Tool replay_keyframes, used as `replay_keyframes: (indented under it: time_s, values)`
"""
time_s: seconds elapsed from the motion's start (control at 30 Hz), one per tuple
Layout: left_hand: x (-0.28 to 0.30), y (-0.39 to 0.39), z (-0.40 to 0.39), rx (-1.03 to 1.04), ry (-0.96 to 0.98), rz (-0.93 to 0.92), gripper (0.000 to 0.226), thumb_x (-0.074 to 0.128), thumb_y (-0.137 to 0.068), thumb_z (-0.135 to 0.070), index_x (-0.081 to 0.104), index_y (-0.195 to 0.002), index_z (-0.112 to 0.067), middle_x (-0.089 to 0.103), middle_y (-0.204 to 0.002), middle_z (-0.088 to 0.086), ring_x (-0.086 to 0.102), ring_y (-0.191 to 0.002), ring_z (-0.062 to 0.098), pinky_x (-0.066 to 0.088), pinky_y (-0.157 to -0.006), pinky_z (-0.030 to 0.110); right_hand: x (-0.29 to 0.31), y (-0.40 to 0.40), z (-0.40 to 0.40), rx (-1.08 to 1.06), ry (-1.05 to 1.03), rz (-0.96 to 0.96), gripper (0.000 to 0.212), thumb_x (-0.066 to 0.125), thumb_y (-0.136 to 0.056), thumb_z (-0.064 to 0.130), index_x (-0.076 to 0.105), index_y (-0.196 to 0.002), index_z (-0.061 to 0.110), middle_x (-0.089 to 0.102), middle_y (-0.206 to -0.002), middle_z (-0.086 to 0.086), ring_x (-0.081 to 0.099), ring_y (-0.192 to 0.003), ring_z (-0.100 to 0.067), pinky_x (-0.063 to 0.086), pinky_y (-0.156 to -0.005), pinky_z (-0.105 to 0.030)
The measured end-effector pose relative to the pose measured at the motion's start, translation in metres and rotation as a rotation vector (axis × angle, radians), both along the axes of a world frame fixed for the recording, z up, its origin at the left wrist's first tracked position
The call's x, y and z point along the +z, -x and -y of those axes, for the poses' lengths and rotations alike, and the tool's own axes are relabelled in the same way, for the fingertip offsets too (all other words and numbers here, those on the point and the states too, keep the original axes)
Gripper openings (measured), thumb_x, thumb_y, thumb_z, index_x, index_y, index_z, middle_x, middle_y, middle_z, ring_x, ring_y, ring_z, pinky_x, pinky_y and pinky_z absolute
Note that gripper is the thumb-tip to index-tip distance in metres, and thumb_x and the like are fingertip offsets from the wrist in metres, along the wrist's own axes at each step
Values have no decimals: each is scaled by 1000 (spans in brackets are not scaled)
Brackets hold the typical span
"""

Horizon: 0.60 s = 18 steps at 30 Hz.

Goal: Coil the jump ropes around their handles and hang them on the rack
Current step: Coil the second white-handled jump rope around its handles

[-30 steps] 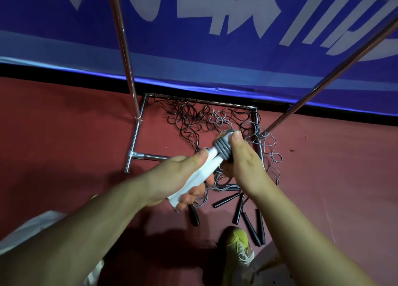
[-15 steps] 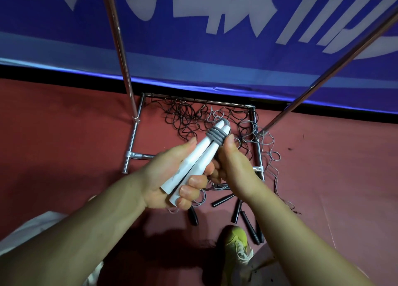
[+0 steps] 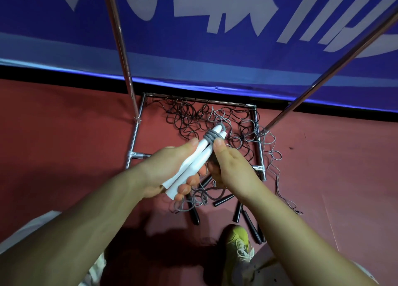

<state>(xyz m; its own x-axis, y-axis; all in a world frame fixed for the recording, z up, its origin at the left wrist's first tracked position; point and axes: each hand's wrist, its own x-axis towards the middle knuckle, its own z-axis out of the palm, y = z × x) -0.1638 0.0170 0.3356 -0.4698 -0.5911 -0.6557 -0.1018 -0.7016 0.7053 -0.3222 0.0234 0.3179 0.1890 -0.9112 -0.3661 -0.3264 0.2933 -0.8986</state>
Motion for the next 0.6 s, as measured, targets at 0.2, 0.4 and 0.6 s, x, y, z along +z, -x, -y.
replay_keyframes:
  time_s: [0.2,0.4,0.6]
  values:
    - [-13,5,2,-45,288,400,57,35,-94,-57,60,-83,-8,52,-57,1,44,-46,17,39,-48,25,-6,4,2,-92,-70,-146,53,35,-101,44,54,-62,13,37,-36,10,33,-35,-9,31,-48,-26]
    - [-7,2,-1,-233,643,718,49,34,-92,-57,50,-73,-16,57,-70,0,53,-68,21,43,-66,38,-5,0,12,-184,-305,69,52,35,-100,50,42,-62,16,32,-38,7,30,-46,-11,33,-43,-25]
    - [-10,7,-8,-264,822,844,37,38,-90,-57,35,-72,-25,46,-72,-7,48,-80,24,34,-65,34,1,1,1,-109,-209,11,53,46,-93,53,38,-53,19,25,-40,8,21,-35,-12,19,-46,-25]
